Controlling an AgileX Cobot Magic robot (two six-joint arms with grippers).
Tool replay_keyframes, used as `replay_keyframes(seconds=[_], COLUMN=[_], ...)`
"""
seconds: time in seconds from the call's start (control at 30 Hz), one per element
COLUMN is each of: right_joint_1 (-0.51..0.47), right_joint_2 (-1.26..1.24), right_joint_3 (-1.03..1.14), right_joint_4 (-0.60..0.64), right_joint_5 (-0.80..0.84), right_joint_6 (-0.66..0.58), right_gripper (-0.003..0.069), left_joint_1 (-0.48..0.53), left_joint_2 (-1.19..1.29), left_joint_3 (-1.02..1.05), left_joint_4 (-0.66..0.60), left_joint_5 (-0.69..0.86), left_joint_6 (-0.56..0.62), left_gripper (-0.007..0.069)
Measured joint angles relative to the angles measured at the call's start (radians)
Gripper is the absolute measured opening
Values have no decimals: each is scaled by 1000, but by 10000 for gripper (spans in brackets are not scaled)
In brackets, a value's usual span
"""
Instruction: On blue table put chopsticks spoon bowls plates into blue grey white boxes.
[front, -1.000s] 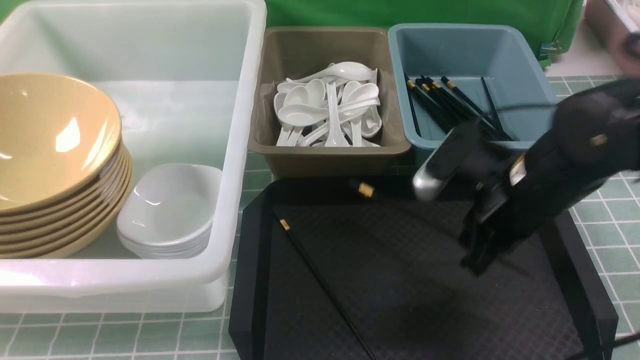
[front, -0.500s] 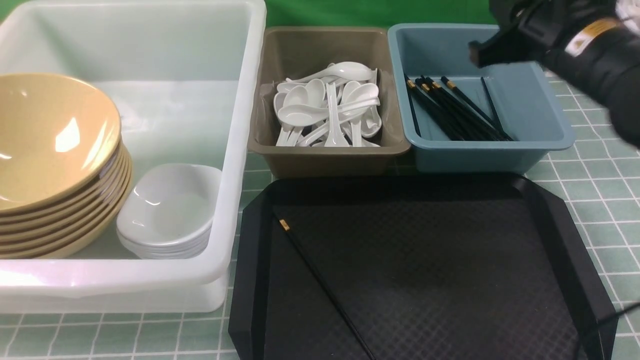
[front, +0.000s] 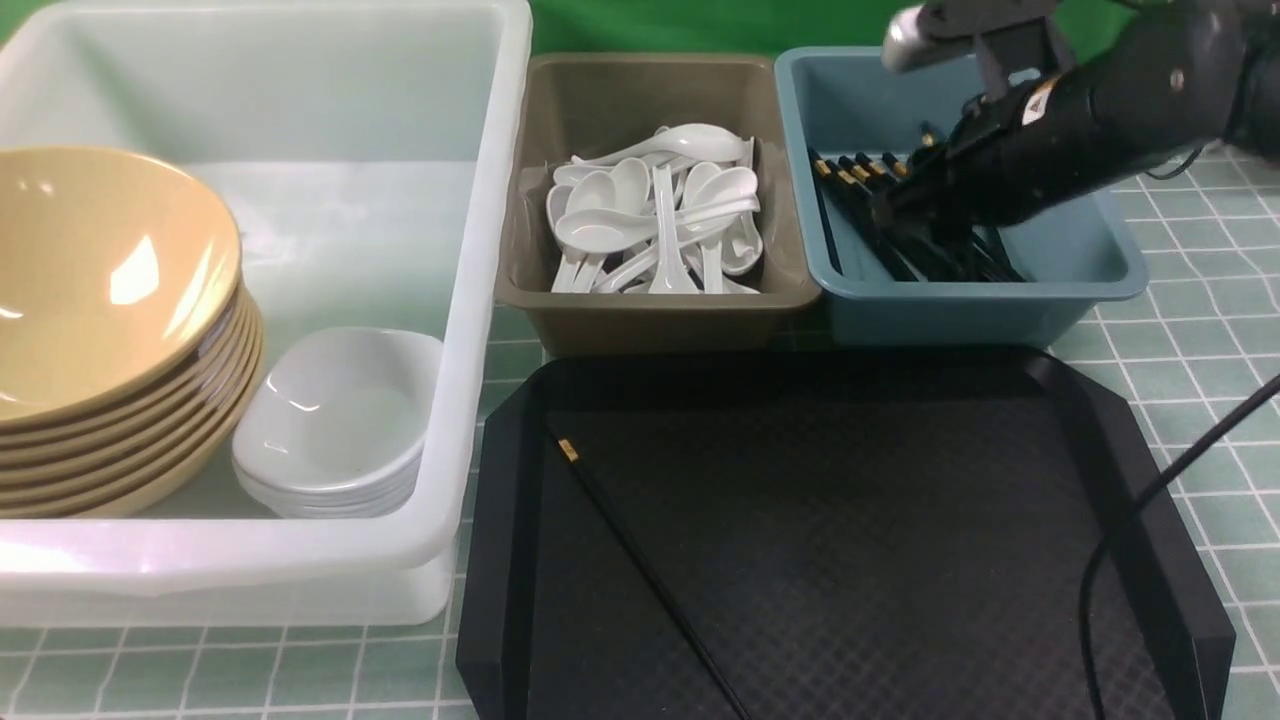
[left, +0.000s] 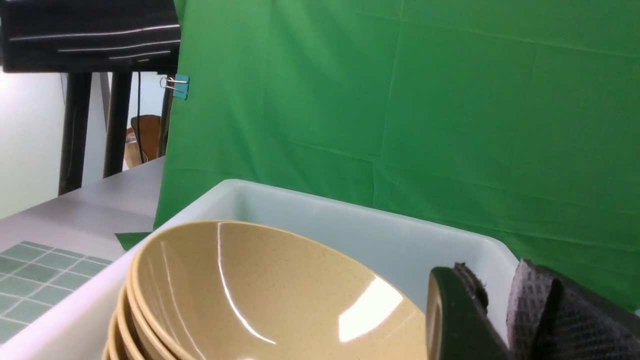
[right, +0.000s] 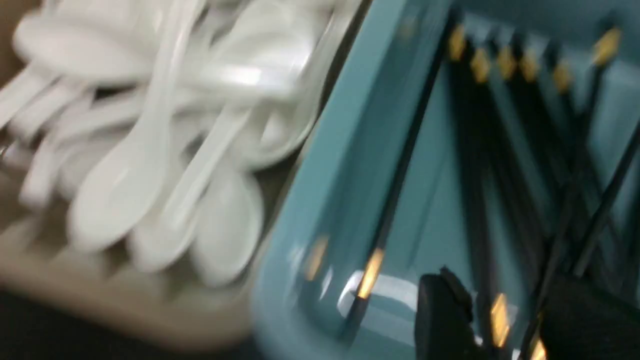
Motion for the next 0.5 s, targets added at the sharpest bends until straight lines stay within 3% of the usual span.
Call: replay_keyframes(seconds=[0.07,0.17,0.3,0.5], right_joint_1=[90,188,333,431], right_joint_2=[6,36,108,189], right_joint_3=[13,37,40,40], right_joint_4=[2,7,12,13], right_joint_5=[140,171,141,41], right_joint_6=[1,1,-6,-7], right_gripper=[323,323,323,323], left_joint_1=[0,0,0,0], left_joint_2=[0,0,0,0], left_joint_3=[15,23,23,26], left_joint_4=[0,-5,-7,-8], left_joint_5=[-44,-85,-95,-96], left_joint_6=[0,0,0,-1], left_gripper=[130,130,130,130])
